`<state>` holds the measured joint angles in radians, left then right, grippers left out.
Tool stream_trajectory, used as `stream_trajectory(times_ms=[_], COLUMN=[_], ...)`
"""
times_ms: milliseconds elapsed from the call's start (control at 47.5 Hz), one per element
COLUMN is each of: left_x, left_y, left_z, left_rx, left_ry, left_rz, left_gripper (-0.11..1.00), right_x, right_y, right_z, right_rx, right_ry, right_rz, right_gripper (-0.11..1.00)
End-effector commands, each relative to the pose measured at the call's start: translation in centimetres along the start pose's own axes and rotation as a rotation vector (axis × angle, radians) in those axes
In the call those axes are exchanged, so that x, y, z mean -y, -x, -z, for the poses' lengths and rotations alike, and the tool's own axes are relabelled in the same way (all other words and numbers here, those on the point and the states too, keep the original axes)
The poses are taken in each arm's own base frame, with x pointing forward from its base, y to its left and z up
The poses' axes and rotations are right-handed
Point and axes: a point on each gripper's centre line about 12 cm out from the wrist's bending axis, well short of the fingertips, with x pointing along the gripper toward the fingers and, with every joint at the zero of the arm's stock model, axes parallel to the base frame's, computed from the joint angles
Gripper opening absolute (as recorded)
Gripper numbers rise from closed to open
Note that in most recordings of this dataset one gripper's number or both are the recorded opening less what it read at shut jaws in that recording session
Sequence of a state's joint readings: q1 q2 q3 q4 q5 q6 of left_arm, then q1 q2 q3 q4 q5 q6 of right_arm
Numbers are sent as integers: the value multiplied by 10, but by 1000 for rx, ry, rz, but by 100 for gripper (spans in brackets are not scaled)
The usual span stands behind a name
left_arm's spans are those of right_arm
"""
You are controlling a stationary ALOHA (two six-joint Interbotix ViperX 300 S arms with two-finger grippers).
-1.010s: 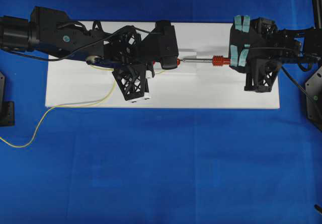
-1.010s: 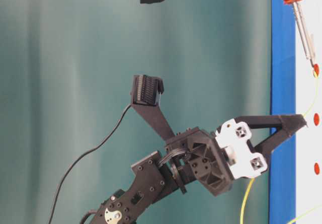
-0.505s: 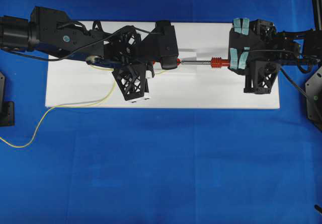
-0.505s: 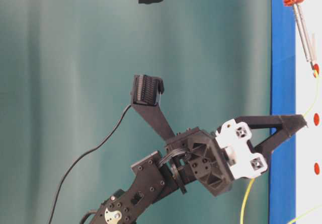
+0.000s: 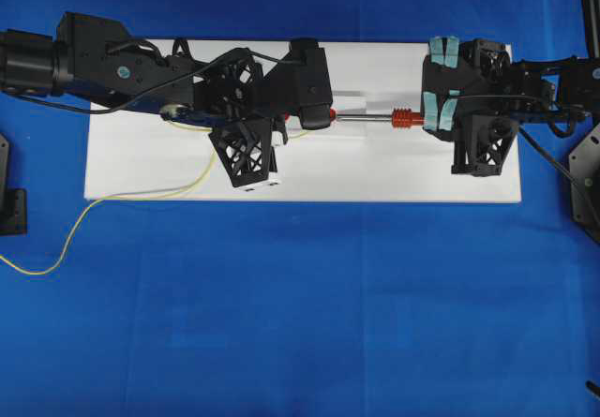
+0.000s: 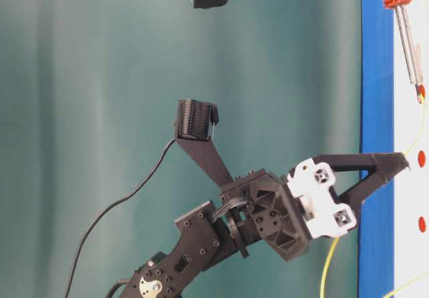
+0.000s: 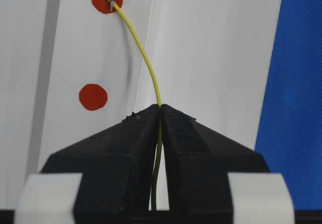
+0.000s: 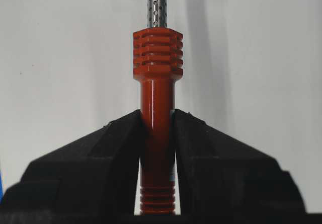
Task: Touch the tip of the soldering iron to the tip of the solder at the mark.
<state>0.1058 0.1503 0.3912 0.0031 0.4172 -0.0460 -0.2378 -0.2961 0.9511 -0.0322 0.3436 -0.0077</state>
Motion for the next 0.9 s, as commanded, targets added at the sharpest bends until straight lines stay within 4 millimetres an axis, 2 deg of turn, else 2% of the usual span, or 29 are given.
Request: stream_trajectory(times_ms=[0,883], left_x=[1,1], left_y=[8,8], left_z=[-11,-10], left_rx=[37,31], left_ry=[-1,-1], left_rz=[2,2], left_gripper=[1,1], right_x=[0,3], right_y=[3,3], right_z=[-8,-8], right_rx=[26,26], right_ry=[1,-8], right_rz=[1,6], right_gripper=[6,6])
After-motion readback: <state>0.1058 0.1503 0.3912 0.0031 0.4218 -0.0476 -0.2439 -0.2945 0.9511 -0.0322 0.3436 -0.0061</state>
